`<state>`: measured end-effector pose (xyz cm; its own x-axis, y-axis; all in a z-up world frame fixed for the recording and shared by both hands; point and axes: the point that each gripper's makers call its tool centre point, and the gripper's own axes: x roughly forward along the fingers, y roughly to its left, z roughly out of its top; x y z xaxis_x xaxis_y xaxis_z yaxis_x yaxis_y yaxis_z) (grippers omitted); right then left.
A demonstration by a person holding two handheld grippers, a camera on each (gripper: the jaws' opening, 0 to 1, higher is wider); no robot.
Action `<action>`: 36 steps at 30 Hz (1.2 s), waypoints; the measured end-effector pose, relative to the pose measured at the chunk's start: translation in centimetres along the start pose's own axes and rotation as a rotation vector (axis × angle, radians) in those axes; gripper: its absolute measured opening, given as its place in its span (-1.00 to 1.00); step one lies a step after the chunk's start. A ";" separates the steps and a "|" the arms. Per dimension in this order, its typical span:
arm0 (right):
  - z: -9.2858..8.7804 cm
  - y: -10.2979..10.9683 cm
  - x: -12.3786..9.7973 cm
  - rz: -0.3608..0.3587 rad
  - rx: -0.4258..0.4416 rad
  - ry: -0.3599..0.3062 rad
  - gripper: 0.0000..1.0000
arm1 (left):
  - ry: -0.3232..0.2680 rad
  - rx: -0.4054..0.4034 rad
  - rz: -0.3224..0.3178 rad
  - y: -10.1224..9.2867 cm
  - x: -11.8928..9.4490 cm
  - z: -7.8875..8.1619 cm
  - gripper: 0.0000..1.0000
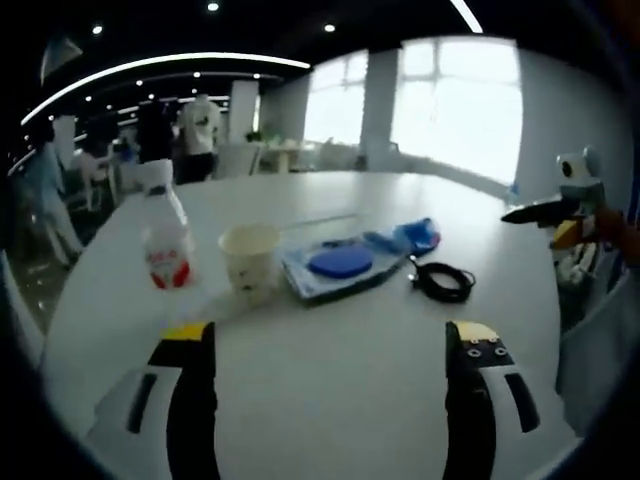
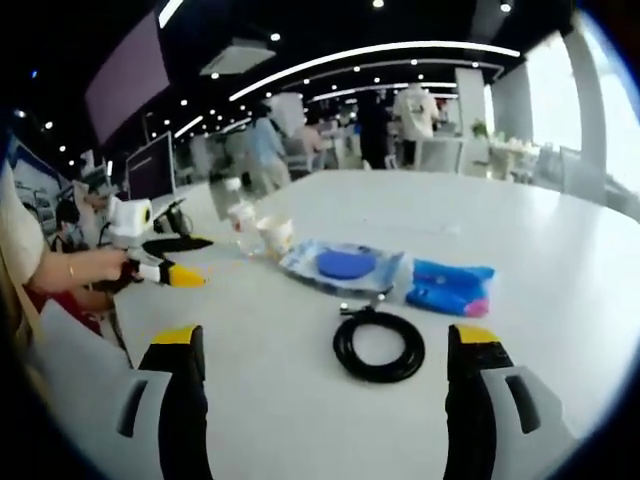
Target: Arrange the tabletop items into an orderly group along one side of the table until the central work area is clear of visible clutter.
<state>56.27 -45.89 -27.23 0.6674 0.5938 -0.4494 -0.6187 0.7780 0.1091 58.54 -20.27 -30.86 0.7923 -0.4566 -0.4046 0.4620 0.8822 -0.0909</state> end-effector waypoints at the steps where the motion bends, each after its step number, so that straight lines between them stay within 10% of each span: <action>1: -0.2 0.1 0.0 0.002 -0.003 0.006 0.99 | 0.004 -0.013 0.005 0.0 -0.5 0.0 0.89; 36: -1.7 2.6 -1.7 0.034 0.001 0.012 0.99 | 0.033 0.020 0.040 -3.5 -6.2 1.0 0.98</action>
<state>52.85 -45.21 -27.73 0.6407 0.6176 -0.4561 -0.6406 0.7575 0.1259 52.43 -20.66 -27.12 0.7972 -0.4164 -0.4371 0.4380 0.8972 -0.0559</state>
